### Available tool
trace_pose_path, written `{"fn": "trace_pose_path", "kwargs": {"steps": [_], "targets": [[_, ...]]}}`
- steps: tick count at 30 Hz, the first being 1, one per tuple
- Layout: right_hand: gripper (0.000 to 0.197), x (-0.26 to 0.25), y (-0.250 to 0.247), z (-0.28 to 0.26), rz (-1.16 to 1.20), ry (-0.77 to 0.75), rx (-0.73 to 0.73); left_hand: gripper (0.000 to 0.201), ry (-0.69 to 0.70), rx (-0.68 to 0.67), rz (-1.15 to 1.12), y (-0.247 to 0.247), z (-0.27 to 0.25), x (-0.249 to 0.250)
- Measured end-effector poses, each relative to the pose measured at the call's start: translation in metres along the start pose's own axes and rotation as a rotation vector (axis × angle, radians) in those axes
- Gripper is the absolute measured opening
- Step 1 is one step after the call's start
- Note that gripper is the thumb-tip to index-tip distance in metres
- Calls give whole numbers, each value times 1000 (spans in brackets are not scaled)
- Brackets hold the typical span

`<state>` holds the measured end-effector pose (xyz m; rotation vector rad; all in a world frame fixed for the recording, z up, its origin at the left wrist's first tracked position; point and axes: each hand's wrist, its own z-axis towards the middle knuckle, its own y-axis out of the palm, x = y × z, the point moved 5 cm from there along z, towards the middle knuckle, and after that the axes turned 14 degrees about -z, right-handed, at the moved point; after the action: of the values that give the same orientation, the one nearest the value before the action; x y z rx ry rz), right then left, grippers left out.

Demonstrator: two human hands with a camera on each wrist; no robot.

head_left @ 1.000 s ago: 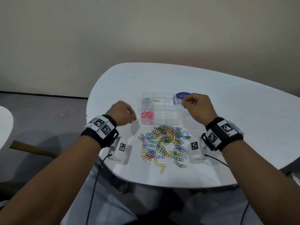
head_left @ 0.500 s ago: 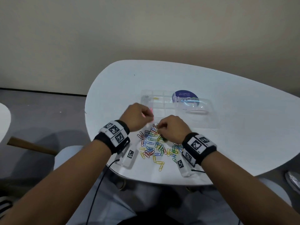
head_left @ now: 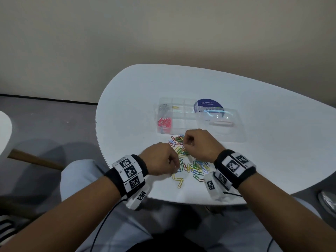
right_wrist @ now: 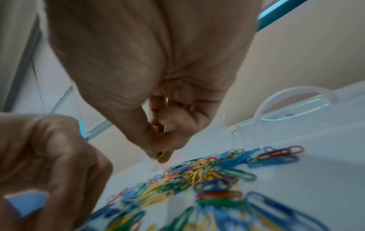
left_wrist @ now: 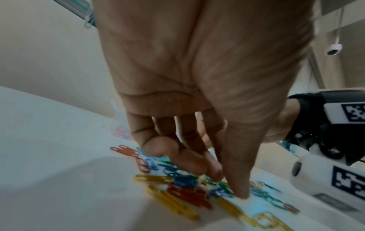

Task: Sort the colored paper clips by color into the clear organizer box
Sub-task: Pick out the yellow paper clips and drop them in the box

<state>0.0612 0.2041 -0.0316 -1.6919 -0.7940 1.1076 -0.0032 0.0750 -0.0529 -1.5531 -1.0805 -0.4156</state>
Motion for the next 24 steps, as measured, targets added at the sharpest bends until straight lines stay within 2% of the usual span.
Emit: {"fn": "trace_pose_path", "kwargs": {"steps": [3,5,8,12,18,24], "targets": [[23,-8,6,-30,40,-82,-109,24,19,-105,152,10,-8,3],[24,-16,17,-51,17,-150,-214,30,10,-107,251,11,-11,3],[23,-22,33,-67,-56,-179,-309,26,25,-73,285,10,-10,3],[21,-24,39,-68,-89,-165,-272,22,32,-54,295,12,-10,7],[10,-28,43,-65,-148,-159,-212,15,63,-40,430,18,-14,9],[16,-32,41,-73,-279,-253,-193,18,123,3,503,25,-19,9]]}}
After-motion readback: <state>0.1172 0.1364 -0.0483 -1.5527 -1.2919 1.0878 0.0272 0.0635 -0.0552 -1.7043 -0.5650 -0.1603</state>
